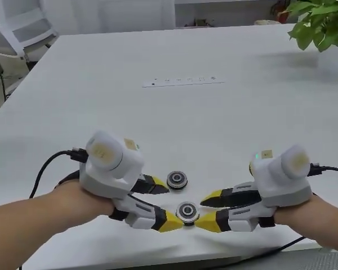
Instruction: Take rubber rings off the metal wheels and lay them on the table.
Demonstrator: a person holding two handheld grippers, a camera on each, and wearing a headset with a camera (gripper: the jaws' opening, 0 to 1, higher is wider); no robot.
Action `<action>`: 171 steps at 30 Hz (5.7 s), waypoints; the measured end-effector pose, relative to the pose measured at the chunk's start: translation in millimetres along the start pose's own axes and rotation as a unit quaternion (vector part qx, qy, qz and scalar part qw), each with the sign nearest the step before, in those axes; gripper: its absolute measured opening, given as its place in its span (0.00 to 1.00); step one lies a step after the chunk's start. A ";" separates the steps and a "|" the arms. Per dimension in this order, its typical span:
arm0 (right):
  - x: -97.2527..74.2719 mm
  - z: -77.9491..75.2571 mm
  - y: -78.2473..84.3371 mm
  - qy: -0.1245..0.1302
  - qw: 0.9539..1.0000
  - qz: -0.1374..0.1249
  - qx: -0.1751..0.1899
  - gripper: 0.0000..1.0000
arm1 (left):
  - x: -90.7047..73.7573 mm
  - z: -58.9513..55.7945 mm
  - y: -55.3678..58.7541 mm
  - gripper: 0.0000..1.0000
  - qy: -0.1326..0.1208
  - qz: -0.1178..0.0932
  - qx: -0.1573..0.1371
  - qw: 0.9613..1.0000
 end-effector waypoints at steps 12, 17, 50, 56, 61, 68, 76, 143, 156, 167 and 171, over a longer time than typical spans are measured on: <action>4.2 -1.6 2.5 -0.001 1.000 0.004 -0.004 0.27 | 11.2 -3.5 -1.4 0.43 0.011 0.003 0.003 1.000; 5.3 -1.8 2.4 -0.001 1.000 0.004 -0.005 0.27 | 14.0 -4.7 -4.1 0.39 0.015 -0.002 0.000 1.000; 5.5 -0.1 3.5 0.001 1.000 0.002 -0.008 0.26 | 25.3 -2.9 -3.6 0.15 -0.004 0.002 0.043 0.999; 7.1 1.6 1.9 0.001 1.000 -0.001 -0.012 0.25 | 25.4 -3.5 -3.0 0.14 -0.012 0.002 0.057 0.998; 9.1 1.0 2.4 0.002 1.000 0.003 -0.020 0.24 | 24.8 -2.8 -3.3 0.14 -0.015 0.001 0.056 0.998; 10.5 0.0 3.0 0.004 1.000 0.004 -0.029 0.22 | 24.6 -2.7 -3.0 0.14 -0.018 -0.001 0.055 0.998; 10.0 1.0 4.1 0.007 0.999 0.009 -0.053 0.20 | 24.5 -2.6 -2.7 0.14 -0.018 -0.002 0.056 0.998; 1.4 -11.7 4.2 0.017 0.993 -0.023 0.119 0.00 | 25.4 -1.0 -2.5 0.13 -0.024 0.000 0.079 0.997; -1.6 -11.7 -0.6 0.010 0.987 -0.046 0.152 0.00 | 25.9 -0.9 -3.1 0.13 -0.025 0.000 0.081 0.996; -2.6 -10.8 -2.5 0.006 0.985 -0.052 0.162 0.00 | 26.2 -0.9 -3.2 0.13 -0.026 0.000 0.080 0.996; -2.7 -10.7 -3.0 0.005 0.985 -0.054 0.164 0.00 | 26.4 -0.8 -3.3 0.13 -0.028 0.001 0.080 0.996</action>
Point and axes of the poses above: the centre of the closed fingertips' face, and the gripper's own axes: x roughly forward along the fingers, z roughly to its left, y roughly out of its underside, the point moved 2 cm from there along -x, roughly backward along the fingers, and after that the axes turned 6 degrees about y, right-handed, at the moved point
